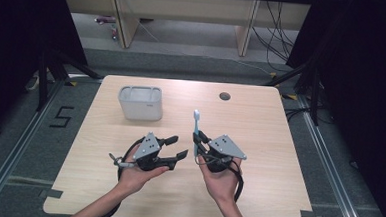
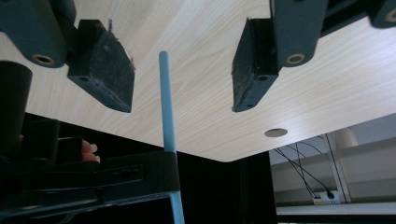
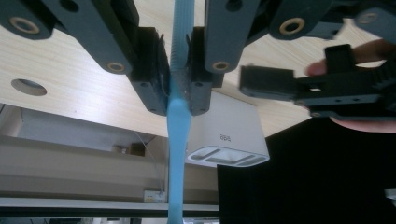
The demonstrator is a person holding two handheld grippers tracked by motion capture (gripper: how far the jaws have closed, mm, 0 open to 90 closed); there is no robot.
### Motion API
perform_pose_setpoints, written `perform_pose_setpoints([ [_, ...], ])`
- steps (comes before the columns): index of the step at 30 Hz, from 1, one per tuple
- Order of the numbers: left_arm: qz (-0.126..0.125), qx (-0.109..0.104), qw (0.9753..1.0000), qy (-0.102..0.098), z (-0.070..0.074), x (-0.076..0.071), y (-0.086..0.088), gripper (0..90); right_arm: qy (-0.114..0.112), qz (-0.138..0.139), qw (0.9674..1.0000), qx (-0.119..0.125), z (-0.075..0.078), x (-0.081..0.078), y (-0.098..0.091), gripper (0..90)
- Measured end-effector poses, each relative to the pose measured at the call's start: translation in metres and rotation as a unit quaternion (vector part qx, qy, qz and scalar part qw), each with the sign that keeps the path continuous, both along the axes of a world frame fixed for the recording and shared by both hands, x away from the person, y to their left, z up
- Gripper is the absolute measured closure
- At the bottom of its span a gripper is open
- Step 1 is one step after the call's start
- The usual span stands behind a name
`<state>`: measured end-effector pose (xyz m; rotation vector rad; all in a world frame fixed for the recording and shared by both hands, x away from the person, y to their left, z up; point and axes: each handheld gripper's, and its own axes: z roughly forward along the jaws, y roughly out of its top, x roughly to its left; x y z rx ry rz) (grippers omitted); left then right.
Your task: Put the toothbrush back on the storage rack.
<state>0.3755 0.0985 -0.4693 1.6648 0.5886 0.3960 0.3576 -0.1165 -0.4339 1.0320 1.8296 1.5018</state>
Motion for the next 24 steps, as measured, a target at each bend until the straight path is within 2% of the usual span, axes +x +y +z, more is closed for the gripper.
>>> perform_pose_setpoints([
  [2,-0.006,-0.003,1.0000,0.006,0.000,0.003,-0.003,41.0,-0.005,0.001,1.0000,-0.007,0.001,0.001,0.002,79.1],
  [3,-0.007,0.001,0.9999,0.008,0.000,0.004,-0.005,41.5,0.001,0.004,1.0000,0.003,0.001,0.000,0.004,79.1],
  [4,-0.011,-0.006,0.9999,0.007,0.000,0.006,-0.006,43.0,-0.005,0.010,0.9999,-0.002,0.003,0.001,0.006,79.1],
  [6,-0.011,-0.001,0.9999,0.010,0.001,0.007,-0.008,44.6,0.001,0.009,1.0000,-0.001,0.003,0.000,0.009,79.1],
  [9,-0.011,0.001,0.9999,0.007,0.002,0.010,-0.011,47.3,0.001,0.015,0.9998,0.008,0.003,0.001,0.011,79.2],
  [12,-0.011,-0.002,0.9999,0.006,0.003,0.011,-0.014,51.4,-0.007,0.017,0.9998,0.005,0.003,0.001,0.012,79.1],
  [16,-0.010,0.001,0.9999,-0.006,0.004,0.013,-0.017,58.6,-0.006,0.017,0.9998,0.007,0.003,0.001,0.013,79.1],
  [18,-0.010,-0.004,0.9999,-0.010,0.003,0.014,-0.018,62.2,-0.005,0.013,0.9999,0.003,0.004,0.000,0.013,79.1],
  [22,-0.004,0.004,0.9999,-0.014,0.002,0.013,-0.018,69.1,-0.005,0.014,0.9999,0.007,0.004,-0.001,0.014,79.1],
  [23,-0.003,0.003,0.9999,-0.015,0.002,0.014,-0.018,70.6,-0.016,0.015,0.9998,0.001,0.004,0.000,0.013,79.2],
  [24,-0.002,0.001,0.9999,-0.015,0.002,0.014,-0.018,72.1,-0.014,0.016,0.9998,0.003,0.003,0.000,0.013,79.2],
])
